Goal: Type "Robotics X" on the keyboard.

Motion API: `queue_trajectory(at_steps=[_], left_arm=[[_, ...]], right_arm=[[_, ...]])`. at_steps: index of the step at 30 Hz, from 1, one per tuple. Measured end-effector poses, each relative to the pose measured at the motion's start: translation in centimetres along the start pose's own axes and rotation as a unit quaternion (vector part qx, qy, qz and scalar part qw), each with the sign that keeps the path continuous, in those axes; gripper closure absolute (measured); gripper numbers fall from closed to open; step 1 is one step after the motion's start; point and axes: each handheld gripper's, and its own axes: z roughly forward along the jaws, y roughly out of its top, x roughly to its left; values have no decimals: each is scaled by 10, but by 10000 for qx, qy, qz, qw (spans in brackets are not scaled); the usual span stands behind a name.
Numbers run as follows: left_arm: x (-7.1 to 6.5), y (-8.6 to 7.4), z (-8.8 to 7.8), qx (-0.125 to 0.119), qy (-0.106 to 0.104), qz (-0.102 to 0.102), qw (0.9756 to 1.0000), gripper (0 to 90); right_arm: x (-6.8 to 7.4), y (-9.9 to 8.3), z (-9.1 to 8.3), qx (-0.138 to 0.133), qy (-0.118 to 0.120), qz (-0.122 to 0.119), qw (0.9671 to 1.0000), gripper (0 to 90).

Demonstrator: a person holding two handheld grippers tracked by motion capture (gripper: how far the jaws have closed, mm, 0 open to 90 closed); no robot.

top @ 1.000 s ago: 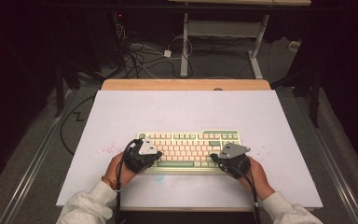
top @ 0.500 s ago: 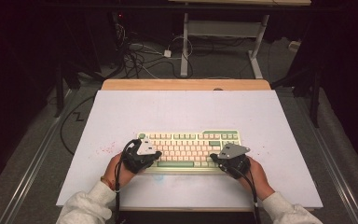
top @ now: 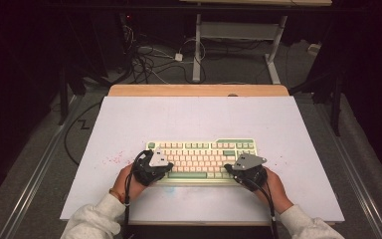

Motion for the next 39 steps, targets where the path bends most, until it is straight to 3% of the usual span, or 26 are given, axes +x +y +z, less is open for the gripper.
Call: queue_trajectory(at_steps=[2, 8, 24, 28, 31, 33, 35, 36, 39], left_arm=[[-2, 1, -4, -59, 67, 130, 9999, 876], [1, 4, -19, -390, 207, 54, 9990, 876], [6, 3, -34, -811, 514, -3, 9954, 871], [5, 2, -37, -945, 645, 86, 9934, 774], [4, 3, -38, -945, 768, 162, 9924, 586], [3, 3, -38, -983, 829, 210, 9915, 543], [1, 4, -38, -1004, 1055, 163, 9892, 484], [0, 4, -38, -1032, 1130, 167, 9881, 407], [-2, 4, -38, -1107, 1162, 176, 9869, 379]], right_arm=[[0, 0, 0, 4, 0, 9, 10000, 900], [0, 1, -1, 14, -6, -9, 10000, 900], [-6, 7, -22, -374, -93, 160, 9991, 900], [-8, 8, -27, -488, -116, 190, 9986, 881], [-9, 9, -31, -591, -112, 233, 9979, 824], [-11, 9, -32, -655, -87, 301, 9974, 816], [-12, 9, -34, -724, -93, 312, 9968, 782], [-12, 9, -35, -747, -102, 333, 9966, 769], [-13, 8, -35, -770, -125, 312, 9965, 701]])
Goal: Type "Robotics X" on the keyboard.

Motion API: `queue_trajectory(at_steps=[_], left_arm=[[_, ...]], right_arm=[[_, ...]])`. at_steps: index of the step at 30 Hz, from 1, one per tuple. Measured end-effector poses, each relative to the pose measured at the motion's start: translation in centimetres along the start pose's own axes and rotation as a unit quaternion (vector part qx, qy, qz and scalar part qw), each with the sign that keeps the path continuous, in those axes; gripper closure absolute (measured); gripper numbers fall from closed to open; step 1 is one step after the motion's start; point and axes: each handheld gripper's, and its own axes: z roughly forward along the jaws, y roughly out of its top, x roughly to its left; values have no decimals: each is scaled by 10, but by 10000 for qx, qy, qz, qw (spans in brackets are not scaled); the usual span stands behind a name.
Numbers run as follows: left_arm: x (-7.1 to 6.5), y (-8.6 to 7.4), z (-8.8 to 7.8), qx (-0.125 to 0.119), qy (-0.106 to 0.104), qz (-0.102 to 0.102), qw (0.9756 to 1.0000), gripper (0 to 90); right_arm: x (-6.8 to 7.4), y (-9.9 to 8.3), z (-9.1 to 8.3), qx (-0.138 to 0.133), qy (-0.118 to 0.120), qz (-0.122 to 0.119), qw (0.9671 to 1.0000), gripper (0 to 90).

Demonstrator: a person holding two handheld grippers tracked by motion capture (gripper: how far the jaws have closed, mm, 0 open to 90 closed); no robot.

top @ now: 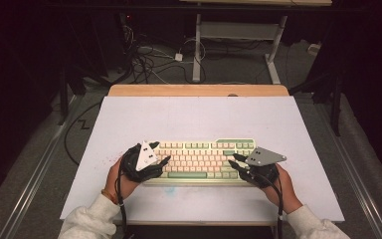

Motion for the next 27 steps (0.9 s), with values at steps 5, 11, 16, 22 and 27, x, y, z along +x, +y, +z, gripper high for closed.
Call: queue_trajectory(at_steps=[5, 11, 16, 22, 27], left_arm=[[-4, -1, 4, 67, 41, 86, 9999, 220], [-7, -3, 3, -15, 50, 169, 9998, 162], [-5, -5, 0, -111, 31, 84, 9999, 149], [-9, -5, -6, -201, 80, 180, 9996, 149], [-9, -10, -12, -225, 102, 214, 9995, 149]], right_arm=[[0, -1, 1, -50, -187, -39, 9998, 441], [0, -1, 0, -159, -256, -46, 9995, 268], [-1, 0, -5, -282, -318, -20, 9991, 192], [-1, 0, -14, -412, -380, -25, 9984, 177], [-1, -1, -22, -424, -383, -105, 9983, 176]])
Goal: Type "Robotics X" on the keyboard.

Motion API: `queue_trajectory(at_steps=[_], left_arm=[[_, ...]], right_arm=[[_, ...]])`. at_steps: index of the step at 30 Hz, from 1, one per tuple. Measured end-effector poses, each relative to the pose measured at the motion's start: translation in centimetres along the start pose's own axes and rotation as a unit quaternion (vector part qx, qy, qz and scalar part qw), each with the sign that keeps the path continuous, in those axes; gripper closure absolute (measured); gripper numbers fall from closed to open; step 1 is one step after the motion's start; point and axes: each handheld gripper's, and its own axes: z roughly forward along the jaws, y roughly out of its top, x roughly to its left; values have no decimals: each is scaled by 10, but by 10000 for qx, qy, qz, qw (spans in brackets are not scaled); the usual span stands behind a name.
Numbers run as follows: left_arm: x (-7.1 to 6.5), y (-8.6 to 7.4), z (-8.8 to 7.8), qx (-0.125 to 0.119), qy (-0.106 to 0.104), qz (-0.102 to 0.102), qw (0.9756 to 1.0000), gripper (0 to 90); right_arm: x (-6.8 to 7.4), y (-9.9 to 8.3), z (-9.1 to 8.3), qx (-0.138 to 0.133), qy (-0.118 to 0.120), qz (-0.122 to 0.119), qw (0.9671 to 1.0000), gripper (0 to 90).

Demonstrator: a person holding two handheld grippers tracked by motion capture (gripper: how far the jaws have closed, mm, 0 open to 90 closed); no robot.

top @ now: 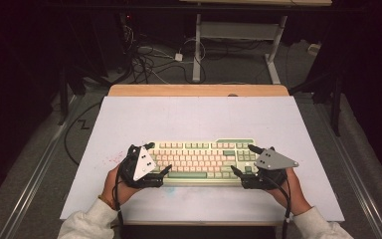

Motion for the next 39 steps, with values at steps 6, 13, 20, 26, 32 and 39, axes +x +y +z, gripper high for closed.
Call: queue_trajectory(at_steps=[6, 13, 20, 26, 32, 39], left_arm=[[0, -9, -8, -31, 58, 84, 9999, 149], [1, -19, -17, -76, 118, 118, 9998, 149], [0, -28, -21, -15, 104, 176, 9998, 149], [1, -35, -24, -29, 138, 99, 9999, 149], [3, -45, -24, 124, 148, 49, 9998, 149], [4, -53, -21, 252, 101, 24, 9996, 148]], right_arm=[[-1, -2, -10, -36, -86, -41, 9999, 176], [-3, -10, -20, -52, -206, -72, 9997, 176], [-5, -19, -29, -118, -324, -99, 9994, 176], [-10, -27, -38, -166, -442, -35, 9989, 178], [-16, -39, -45, -105, -617, 69, 9980, 178], [-24, -55, -53, 21, -766, 191, 9969, 178]])
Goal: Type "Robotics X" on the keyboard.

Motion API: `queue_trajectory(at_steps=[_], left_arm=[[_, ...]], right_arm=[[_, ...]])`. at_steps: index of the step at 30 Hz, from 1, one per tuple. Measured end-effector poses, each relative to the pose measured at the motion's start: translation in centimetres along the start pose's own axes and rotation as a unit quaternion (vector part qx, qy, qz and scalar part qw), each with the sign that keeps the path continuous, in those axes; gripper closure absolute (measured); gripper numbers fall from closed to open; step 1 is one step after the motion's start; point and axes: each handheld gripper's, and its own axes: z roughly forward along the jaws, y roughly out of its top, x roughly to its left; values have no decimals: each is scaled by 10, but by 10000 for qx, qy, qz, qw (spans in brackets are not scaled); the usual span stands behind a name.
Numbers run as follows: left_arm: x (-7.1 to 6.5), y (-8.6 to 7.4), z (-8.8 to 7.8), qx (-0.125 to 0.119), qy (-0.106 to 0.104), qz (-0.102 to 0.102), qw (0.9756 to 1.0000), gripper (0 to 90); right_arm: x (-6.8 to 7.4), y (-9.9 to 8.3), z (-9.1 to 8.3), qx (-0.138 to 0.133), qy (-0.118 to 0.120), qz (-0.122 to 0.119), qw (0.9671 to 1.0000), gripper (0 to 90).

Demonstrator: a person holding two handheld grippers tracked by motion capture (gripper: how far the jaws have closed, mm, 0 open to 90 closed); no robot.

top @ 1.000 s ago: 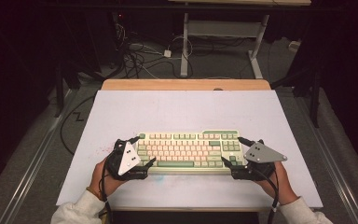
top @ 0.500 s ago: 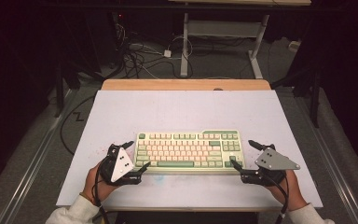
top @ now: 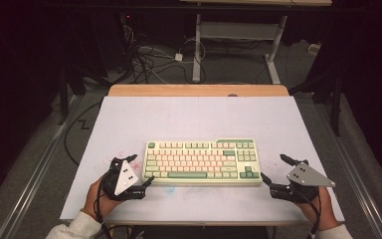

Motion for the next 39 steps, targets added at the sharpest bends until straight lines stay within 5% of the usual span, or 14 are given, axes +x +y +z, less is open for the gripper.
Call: queue_trajectory(at_steps=[10, 39], left_arm=[[-3, -12, -3, 149, -113, -104, 9998, 148], [-1, -13, -6, 114, -112, -148, 9998, 149]], right_arm=[[-3, -19, -6, 121, -107, 187, 9997, 177], [0, -12, -10, -29, -91, 130, 9999, 172]])
